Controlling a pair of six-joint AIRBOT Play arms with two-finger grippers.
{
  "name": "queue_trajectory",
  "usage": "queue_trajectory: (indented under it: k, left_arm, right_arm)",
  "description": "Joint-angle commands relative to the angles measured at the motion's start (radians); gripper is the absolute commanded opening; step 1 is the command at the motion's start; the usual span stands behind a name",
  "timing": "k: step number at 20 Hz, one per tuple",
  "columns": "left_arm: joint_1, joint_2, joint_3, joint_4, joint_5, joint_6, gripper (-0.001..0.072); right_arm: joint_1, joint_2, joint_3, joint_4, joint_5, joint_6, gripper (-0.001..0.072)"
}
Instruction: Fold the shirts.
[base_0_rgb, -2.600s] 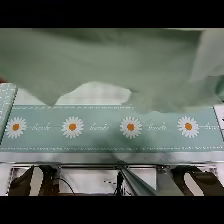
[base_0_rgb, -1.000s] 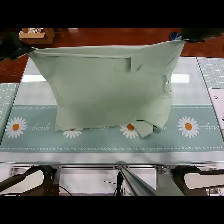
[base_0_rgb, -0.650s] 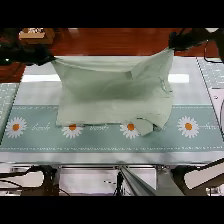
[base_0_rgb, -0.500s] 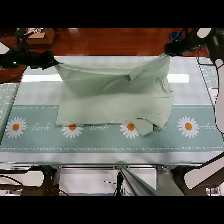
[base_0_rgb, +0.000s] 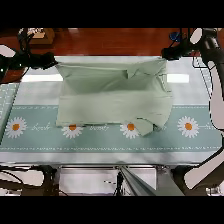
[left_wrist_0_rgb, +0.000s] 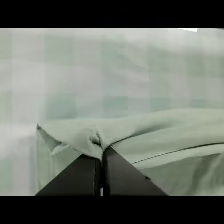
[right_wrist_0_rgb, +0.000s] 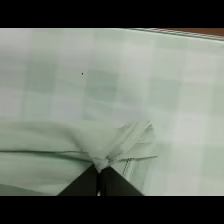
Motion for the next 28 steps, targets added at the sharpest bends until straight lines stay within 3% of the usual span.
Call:
queue_trajectory:
  k: [1, 5, 10, 11, 12, 13, 14, 16, 19, 21, 23, 28]
  left_arm:
    - [0.001, -0.031, 0.0, 0.067, -0.122, -0.005, 0.0022]
    - [0.001, -0.064, 0.0, 0.084, -0.281, -0.01, 0.0022]
    - [0.001, -0.07, 0.0, 0.093, -0.29, -0.089, 0.0024]
    - [0.001, -0.07, 0.0, 0.093, -0.299, -0.094, 0.0076]
    - [0.004, -0.068, 0.001, 0.093, -0.312, -0.094, 0.0241]
    - [0.014, -0.067, 0.013, 0.095, -0.351, -0.094, 0.0408]
    - [0.031, -0.067, 0.033, 0.113, -0.406, -0.094, 0.0459]
    - [0.084, -0.054, 0.065, 0.154, -0.55, -0.095, 0.0459]
    - [0.195, 0.013, 0.006, 0.161, -0.692, -0.089, 0.0458]
    - [0.267, 0.097, -0.137, 0.158, -0.695, -0.071, 0.0458]
    - [0.323, 0.175, -0.336, 0.139, -0.687, -0.026, 0.0459]
    - [0.402, 0.221, -0.663, -0.008, -0.612, 0.049, 0.0479]
  right_arm:
    - [0.0, -0.004, 0.001, -0.031, 0.135, 0.015, 0.0025]
    - [0.0, -0.004, 0.001, -0.056, 0.288, 0.029, 0.0025]
    - [0.0, -0.024, 0.0, -0.045, 0.351, 0.076, 0.0027]
    - [0.0, -0.028, 0.0, -0.04, 0.356, 0.075, 0.0073]
    - [0.0, -0.028, 0.0, -0.041, 0.373, 0.061, 0.0235]
    - [-0.002, -0.02, 0.001, -0.054, 0.415, 0.001, 0.0306]
    - [-0.006, -0.008, 0.001, -0.1, 0.474, -0.056, 0.0307]
    - [-0.047, 0.03, 0.001, -0.154, 0.561, -0.037, 0.0307]
    - [-0.158, 0.106, -0.032, -0.102, 0.669, -0.023, 0.0362]
    - [-0.246, 0.177, -0.124, -0.012, 0.681, -0.026, 0.0365]
    - [-0.329, 0.254, -0.262, 0.089, 0.65, -0.04, 0.043]
    - [-0.431, 0.415, -0.583, 0.251, 0.459, -0.086, 0.0431]
